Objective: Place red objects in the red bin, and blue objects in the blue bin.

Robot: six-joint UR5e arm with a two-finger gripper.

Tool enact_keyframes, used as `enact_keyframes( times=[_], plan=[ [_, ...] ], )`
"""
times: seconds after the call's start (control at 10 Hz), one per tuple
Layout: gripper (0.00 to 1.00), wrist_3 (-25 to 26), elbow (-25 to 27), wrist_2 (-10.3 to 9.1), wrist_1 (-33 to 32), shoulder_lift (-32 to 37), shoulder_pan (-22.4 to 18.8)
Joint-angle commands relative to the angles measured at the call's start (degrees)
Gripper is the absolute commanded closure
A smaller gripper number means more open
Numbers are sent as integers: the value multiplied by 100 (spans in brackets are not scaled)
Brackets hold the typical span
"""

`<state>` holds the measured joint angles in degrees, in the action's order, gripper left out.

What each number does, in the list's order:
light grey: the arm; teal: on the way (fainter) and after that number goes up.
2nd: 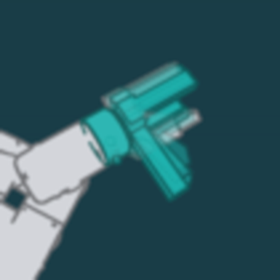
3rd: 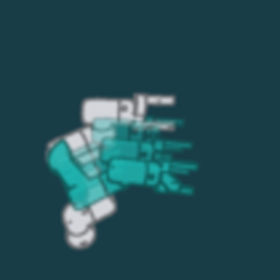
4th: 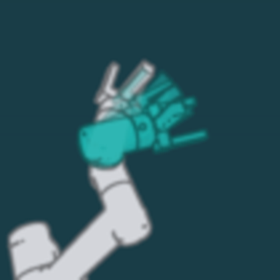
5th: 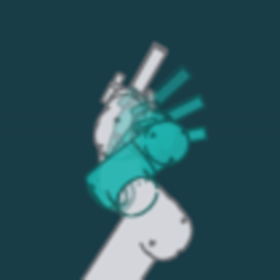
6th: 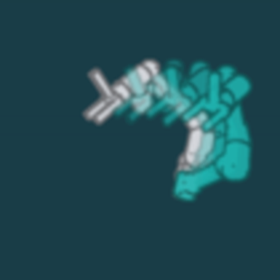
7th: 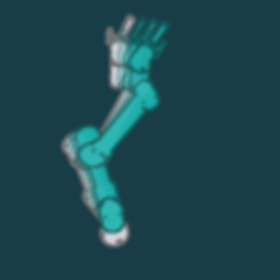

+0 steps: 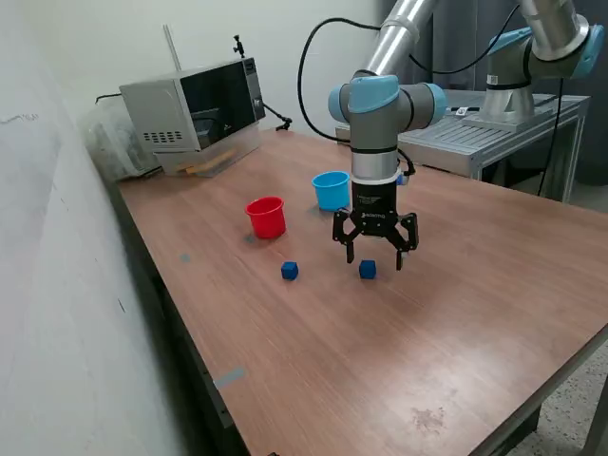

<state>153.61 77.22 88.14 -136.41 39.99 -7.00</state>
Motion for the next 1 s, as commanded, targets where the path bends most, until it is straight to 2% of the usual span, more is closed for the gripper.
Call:
enact_keyframes(
  times=[0.0, 0.5, 0.6, 0.9],
  plan=[
    [0, -200, 4, 20, -9, -9, 23],
    [0, -314, 12, 2, -18, -114, 67],
    [100, -322, 4, 11, -26, -114, 67],
    [100, -551, -14, 28, -35, -123, 76]
  ],
)
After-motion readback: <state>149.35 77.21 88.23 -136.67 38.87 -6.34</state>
